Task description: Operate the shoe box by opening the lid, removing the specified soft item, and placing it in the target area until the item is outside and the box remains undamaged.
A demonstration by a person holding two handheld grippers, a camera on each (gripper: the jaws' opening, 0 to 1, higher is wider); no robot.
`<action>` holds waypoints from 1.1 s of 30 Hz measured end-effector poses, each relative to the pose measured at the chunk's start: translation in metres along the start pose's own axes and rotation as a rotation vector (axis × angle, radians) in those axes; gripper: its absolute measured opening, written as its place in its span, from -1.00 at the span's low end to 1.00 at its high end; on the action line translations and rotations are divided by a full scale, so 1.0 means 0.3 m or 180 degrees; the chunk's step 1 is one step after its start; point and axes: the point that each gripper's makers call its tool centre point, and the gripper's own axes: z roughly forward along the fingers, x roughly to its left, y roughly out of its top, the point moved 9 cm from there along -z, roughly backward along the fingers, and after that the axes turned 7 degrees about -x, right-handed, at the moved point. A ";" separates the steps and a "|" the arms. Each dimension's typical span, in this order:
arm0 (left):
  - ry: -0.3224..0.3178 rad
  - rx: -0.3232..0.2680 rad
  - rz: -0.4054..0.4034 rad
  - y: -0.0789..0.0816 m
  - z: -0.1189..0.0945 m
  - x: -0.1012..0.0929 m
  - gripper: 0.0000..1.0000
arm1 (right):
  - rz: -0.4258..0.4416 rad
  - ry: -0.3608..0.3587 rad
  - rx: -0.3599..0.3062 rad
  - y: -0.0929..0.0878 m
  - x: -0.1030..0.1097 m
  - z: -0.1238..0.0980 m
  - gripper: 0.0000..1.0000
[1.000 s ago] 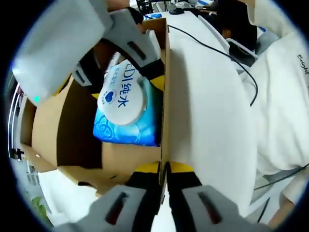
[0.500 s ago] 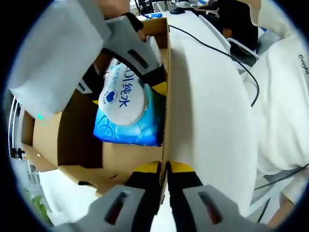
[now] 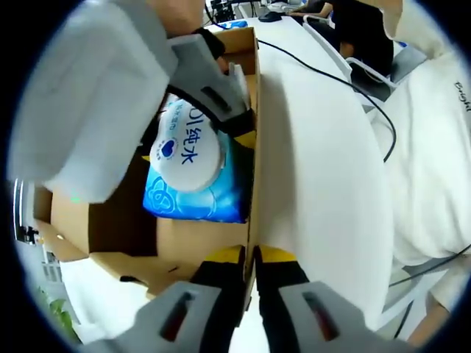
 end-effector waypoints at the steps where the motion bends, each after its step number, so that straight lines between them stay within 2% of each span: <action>1: -0.0004 -0.0001 -0.0001 0.000 0.000 0.000 -0.90 | 0.0002 -0.0011 -0.0011 0.001 0.001 0.001 0.45; 7: 0.0001 0.0019 -0.0011 0.005 -0.001 -0.034 -0.90 | 0.0002 -0.0057 -0.0083 0.002 0.006 0.003 0.46; 11: 0.0004 0.0022 -0.0023 0.005 -0.002 -0.023 -0.90 | 0.0017 -0.0078 -0.0161 0.004 0.011 0.006 0.45; 16: 0.0002 0.0016 -0.0029 0.001 -0.005 -0.006 -0.89 | 0.0014 -0.0075 -0.0136 0.006 0.011 0.006 0.45; 19: -0.0001 0.0017 -0.0030 -0.001 -0.006 0.001 -0.89 | 0.0004 -0.0074 -0.0157 -0.008 -0.076 0.011 0.46; 20: -0.0002 0.0017 -0.0028 -0.001 -0.007 0.002 -0.90 | 0.0003 -0.0071 -0.0159 -0.008 -0.087 0.011 0.45; 21: -0.0004 0.0017 -0.0035 -0.001 -0.007 0.003 -0.90 | 0.0017 -0.0078 -0.0122 -0.012 -0.046 0.010 0.45; 22: -0.0005 0.0020 -0.0029 -0.001 -0.007 0.002 -0.90 | 0.0016 -0.0077 -0.0112 -0.012 -0.035 0.011 0.44; 26: -0.0003 0.0008 -0.0028 -0.003 -0.008 0.005 -0.90 | 0.0033 -0.0055 -0.0106 -0.009 -0.056 0.012 0.42; 27: 0.0001 0.0010 -0.0030 -0.003 -0.009 0.007 -0.90 | 0.0027 -0.0114 -0.0137 -0.012 -0.038 0.011 0.40; 29: 0.0005 0.0011 -0.0030 0.005 -0.006 -0.012 -0.90 | 0.0054 -0.0059 -0.0135 -0.015 -0.037 0.010 0.39; 32: 0.0000 0.0017 -0.0036 0.012 -0.004 -0.031 -0.90 | 0.0044 -0.0092 -0.0126 -0.016 -0.027 0.009 0.38; 33: -0.0001 0.0015 -0.0040 0.013 -0.004 -0.033 -0.90 | 0.0045 -0.0054 -0.0110 -0.012 -0.047 0.010 0.37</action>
